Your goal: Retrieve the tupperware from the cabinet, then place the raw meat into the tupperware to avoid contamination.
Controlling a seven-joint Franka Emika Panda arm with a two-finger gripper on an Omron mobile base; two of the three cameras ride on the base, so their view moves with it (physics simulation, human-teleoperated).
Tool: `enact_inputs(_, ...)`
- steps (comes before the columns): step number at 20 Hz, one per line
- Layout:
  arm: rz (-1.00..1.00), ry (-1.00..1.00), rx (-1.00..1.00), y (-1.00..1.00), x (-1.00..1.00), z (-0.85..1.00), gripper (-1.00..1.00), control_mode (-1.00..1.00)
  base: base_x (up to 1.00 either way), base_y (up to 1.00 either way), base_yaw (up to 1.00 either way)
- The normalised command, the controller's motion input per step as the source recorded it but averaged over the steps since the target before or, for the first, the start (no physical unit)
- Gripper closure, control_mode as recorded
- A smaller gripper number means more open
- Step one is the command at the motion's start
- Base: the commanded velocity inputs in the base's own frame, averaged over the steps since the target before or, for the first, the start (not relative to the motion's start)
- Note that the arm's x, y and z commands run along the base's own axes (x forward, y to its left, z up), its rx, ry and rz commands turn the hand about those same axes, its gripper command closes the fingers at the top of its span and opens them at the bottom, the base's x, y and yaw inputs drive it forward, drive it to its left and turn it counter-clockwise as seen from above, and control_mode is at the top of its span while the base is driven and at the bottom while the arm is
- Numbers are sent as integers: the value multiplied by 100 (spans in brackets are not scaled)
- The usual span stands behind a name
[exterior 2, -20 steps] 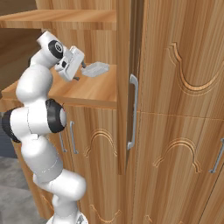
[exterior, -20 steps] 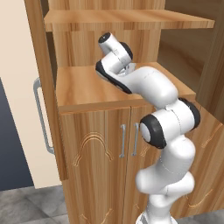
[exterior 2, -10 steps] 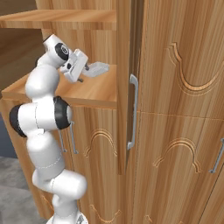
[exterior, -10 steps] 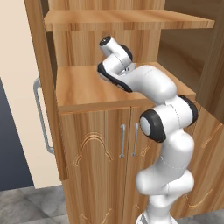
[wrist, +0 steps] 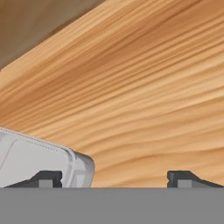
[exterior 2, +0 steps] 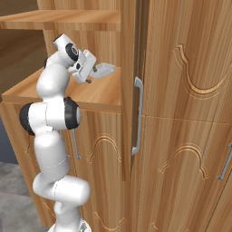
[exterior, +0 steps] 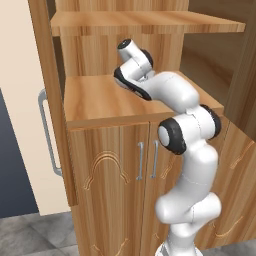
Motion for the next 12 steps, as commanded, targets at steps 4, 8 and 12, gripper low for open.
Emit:
enact_inputs(4, -1, 6, 2, 0, 42, 0, -100, -100, 0, 0, 0)
enact_inputs(8, 0, 4, 2, 0, 53, 0, -100, -100, 0, 0, 0)
enact_inputs(12, 0, 0, 1, 0, 54, -1, -100, -100, 0, 0, 0)
